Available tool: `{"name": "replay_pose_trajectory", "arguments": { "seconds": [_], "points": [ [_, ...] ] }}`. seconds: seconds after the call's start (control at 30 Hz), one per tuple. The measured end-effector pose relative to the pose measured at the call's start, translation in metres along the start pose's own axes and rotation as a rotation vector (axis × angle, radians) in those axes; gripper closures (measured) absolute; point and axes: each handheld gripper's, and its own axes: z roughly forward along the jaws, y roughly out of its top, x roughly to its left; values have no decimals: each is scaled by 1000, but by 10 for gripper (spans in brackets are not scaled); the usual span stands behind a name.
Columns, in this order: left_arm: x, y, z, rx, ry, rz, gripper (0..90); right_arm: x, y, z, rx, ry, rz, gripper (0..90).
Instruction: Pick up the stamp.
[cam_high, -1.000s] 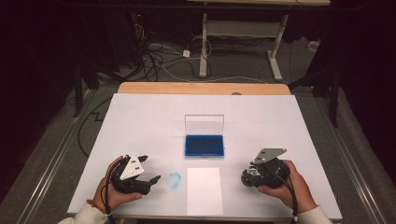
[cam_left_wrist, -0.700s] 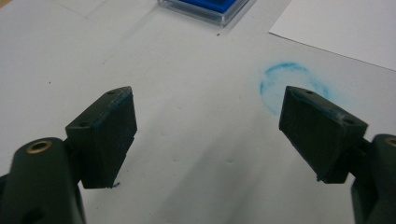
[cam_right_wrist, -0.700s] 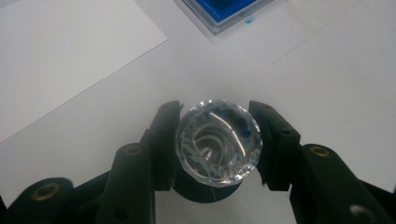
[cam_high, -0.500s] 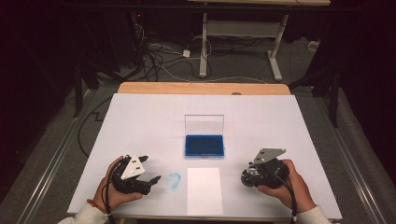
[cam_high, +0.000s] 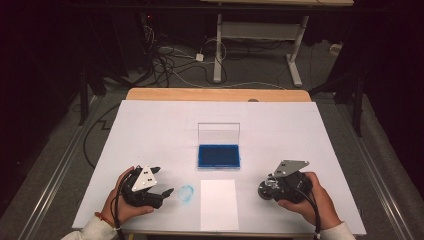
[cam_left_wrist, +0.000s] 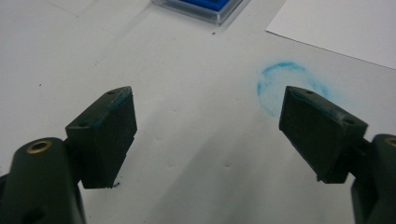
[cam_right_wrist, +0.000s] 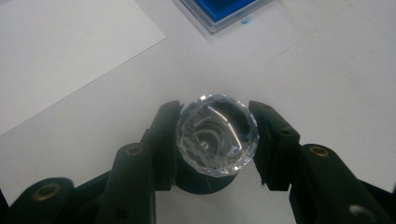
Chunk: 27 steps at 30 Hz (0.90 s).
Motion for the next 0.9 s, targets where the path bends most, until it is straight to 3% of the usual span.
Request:
{"name": "replay_pose_trajectory", "arguments": {
  "seconds": [0.23,0.53,0.73,0.83,0.9],
  "points": [
    [1,-1,0,-3,-1,-3,187,1,3,-4,-26,2,-14,569],
    [4,0,0,-12,-1,-17,187,-2,11,-12,-107,-25,5,570],
    [6,-1,0,-14,7,-21,186,1,20,-11,-121,0,-31,571],
    [6,0,-1,-15,18,-15,184,1,25,-11,-148,0,-30,571],
    [8,0,-2,-34,20,-35,183,-2,29,-13,-177,-1,-17,571]
  ]
}}
